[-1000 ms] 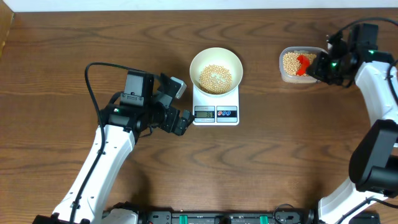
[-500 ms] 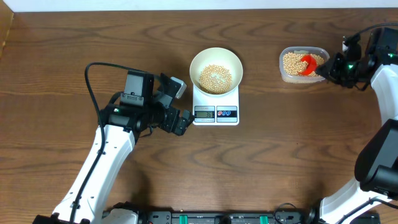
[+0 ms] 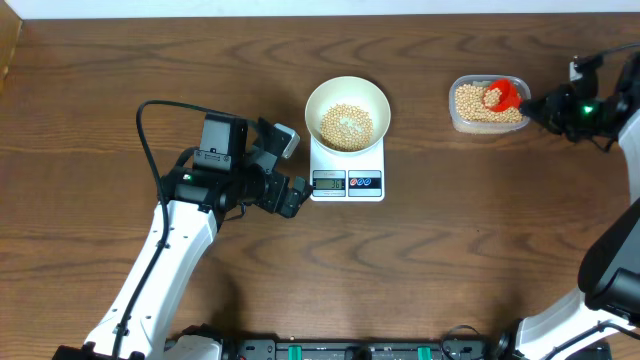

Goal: Scoop item into bowl and weigh 50g on scale
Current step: 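Dip the red scoop into the soybean tub and scoop beans, then carry the filled scoop left over the white bowl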

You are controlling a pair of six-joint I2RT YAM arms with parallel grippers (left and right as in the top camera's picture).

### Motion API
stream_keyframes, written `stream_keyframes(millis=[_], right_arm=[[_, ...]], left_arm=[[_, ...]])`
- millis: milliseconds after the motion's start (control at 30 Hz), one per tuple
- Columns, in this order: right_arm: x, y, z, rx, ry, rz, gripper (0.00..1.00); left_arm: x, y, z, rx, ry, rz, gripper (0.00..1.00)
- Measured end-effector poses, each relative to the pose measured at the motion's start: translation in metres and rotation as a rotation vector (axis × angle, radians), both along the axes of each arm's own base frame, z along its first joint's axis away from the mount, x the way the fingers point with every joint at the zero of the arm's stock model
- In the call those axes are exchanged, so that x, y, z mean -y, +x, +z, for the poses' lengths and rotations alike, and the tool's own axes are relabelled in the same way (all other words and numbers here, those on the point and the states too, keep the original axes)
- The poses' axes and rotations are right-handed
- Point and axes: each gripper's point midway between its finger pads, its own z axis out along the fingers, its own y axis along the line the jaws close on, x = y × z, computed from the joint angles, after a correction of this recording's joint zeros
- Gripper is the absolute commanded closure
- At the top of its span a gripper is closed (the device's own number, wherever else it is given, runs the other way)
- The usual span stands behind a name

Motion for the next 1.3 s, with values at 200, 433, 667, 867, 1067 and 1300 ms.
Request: stream_keyframes(millis=[200, 433, 667, 867, 1067, 1300], right_arm=[[-0.005, 0.002, 0.017, 0.078, 0.096, 0.042, 0.99], [-0.028, 0.006, 0.047, 0.21, 0.226, 0.149, 0.99], [-0.072, 0.005, 0.057, 0.236, 0.282, 0.269, 0.99], [-0.127, 0.0, 0.06, 0.241, 0.302, 0.4, 0.99], [-0.168, -0.008, 0.06, 0.231, 0.307, 0.495, 0.99], [-0.21, -0.017, 0.05, 0.242, 0.232, 0.602, 0.99]], left_arm=[[0.0, 0.0, 0.0, 0.0, 0.0, 0.0, 0.01], [0.0, 0.0, 0.0, 0.0, 0.0, 0.0, 0.01], [0.0, 0.0, 0.0, 0.0, 0.0, 0.0, 0.01], [0.0, 0.0, 0.0, 0.0, 0.0, 0.0, 0.01], [0.0, 0.0, 0.0, 0.0, 0.0, 0.0, 0.01], [0.0, 0.0, 0.0, 0.0, 0.0, 0.0, 0.01]])
